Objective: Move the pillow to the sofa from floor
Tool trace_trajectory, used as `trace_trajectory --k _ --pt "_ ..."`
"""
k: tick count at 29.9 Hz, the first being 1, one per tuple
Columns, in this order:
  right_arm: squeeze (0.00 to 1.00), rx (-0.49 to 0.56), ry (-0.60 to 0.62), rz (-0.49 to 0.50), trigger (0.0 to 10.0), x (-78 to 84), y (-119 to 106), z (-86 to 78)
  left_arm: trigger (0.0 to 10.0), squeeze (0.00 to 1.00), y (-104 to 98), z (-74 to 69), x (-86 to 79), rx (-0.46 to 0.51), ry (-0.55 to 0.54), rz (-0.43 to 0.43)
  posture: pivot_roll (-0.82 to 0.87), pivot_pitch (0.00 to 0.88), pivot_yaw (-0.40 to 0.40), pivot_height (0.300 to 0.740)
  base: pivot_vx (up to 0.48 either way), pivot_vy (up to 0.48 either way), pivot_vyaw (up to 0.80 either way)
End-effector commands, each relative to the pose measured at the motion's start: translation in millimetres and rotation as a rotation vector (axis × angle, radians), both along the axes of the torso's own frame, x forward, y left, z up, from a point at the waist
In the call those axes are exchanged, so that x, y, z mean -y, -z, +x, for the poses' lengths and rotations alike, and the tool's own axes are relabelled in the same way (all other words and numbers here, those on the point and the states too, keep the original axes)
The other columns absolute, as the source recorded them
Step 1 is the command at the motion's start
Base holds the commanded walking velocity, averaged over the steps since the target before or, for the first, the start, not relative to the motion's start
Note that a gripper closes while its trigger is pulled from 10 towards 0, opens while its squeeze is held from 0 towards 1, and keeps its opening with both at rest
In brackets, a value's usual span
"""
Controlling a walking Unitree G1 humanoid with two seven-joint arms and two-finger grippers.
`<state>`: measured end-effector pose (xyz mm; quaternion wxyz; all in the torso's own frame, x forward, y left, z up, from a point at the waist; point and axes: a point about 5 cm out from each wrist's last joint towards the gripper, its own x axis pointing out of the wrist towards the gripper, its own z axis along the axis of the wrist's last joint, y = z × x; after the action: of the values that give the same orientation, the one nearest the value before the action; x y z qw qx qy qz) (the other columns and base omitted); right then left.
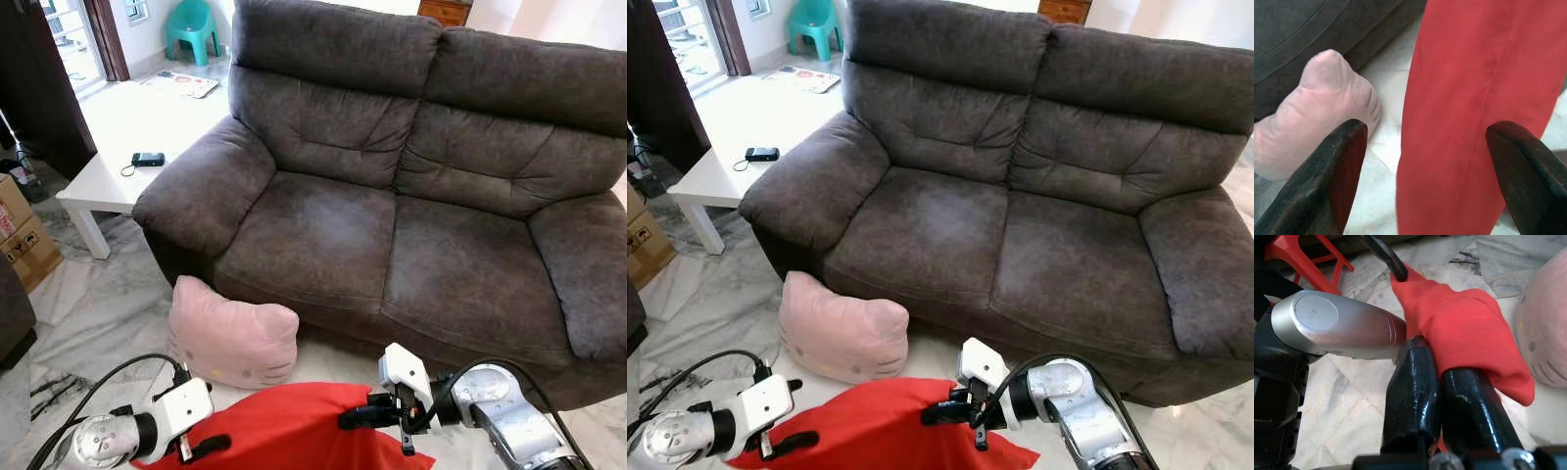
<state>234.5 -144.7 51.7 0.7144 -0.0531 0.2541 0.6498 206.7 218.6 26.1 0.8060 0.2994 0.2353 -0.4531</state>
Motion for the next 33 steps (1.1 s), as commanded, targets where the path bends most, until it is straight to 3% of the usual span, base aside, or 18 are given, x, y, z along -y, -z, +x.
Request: trace_trajectory --k 1,11,23,33 --pt "0.0 0.07 -0.033 0.075 10.0 -5.0 -20 6.0 10.0 0.0 0 -4.0 0.5 -0.004 0.049 0.023 0.13 0.0 -0.107 0.74 0.0 0.0 0.0" --pt "0.0 0.059 -0.027 0.068 10.0 -6.8 -18 4.9 10.0 0.0 -14 -21.5 3.9 0.005 0.175 0.005 0.13 0.0 -0.105 0.74 0.0 0.0 0.0" --pt "0.0 0.068 -0.055 0.081 10.0 -7.6 -25 4.7 10.0 0.0 10 -32.4 -1.5 -0.052 0.178 0.084 0.13 0.0 -0.105 0.74 0.0 0.0 0.0" --pt "0.0 0.079 -0.092 0.103 10.0 -6.5 -36 0.2 10.0 0.0 27 -31.8 -2.7 -0.007 0.151 0.136 0.12 0.0 -0.107 0.74 0.0 0.0 0.0"
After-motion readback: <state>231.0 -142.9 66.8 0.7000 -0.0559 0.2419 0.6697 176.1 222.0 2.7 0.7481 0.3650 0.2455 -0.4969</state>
